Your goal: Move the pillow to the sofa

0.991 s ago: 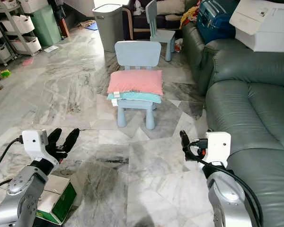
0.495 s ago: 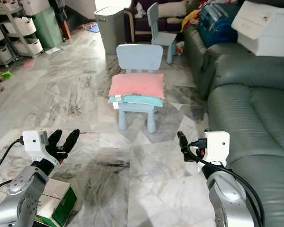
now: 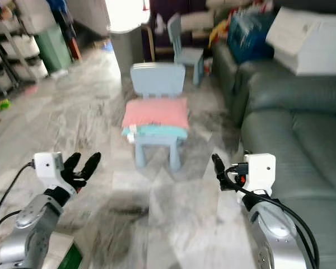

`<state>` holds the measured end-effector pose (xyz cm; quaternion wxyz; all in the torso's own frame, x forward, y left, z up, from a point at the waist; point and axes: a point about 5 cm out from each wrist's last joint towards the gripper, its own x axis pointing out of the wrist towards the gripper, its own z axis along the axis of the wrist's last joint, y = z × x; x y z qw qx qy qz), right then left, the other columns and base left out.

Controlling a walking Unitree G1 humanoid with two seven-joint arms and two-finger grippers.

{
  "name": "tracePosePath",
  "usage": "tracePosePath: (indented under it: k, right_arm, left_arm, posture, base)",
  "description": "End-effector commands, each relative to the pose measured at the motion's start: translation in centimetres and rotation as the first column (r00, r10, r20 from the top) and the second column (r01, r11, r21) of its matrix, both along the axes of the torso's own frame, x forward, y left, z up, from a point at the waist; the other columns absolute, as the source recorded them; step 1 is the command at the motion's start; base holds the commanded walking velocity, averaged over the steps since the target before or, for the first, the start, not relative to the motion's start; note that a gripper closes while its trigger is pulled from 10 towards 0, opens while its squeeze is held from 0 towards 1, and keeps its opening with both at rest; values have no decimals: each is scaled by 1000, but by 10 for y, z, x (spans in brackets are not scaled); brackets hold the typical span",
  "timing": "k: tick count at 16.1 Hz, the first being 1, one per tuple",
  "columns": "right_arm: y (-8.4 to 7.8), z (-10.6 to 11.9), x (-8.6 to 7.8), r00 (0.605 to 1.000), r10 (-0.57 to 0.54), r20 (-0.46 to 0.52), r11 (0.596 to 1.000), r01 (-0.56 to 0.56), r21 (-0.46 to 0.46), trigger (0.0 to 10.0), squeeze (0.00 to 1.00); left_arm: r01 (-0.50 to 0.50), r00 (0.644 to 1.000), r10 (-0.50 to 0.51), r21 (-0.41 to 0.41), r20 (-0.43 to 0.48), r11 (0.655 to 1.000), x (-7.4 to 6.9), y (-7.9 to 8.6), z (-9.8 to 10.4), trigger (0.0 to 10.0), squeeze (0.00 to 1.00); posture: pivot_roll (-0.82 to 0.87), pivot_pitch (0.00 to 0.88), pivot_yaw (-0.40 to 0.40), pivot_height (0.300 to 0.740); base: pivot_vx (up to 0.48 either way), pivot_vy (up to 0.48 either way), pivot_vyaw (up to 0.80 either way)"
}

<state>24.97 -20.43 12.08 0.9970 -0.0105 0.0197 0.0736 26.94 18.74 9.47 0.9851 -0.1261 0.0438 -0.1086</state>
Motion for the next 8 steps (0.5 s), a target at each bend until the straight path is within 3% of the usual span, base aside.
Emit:
tracePosePath:
  k: [1,8]
  right_arm:
    - [10,3,2,999,34,11,999,-34,16,10000,0]
    - [12,5,3,999,47,24,999,-46,-7,10000,0]
  left_arm:
    - [-32,999,32,16,0,999,-1,10,2,10000,0]
    - [-4,1000,4,15,-10,1000,-1,5,1,10000,0]
  posture:
    - [-162,0,60,740]
    - [-167,0,61,740]
  base:
    - [356,0,0]
    - [381,0,0]
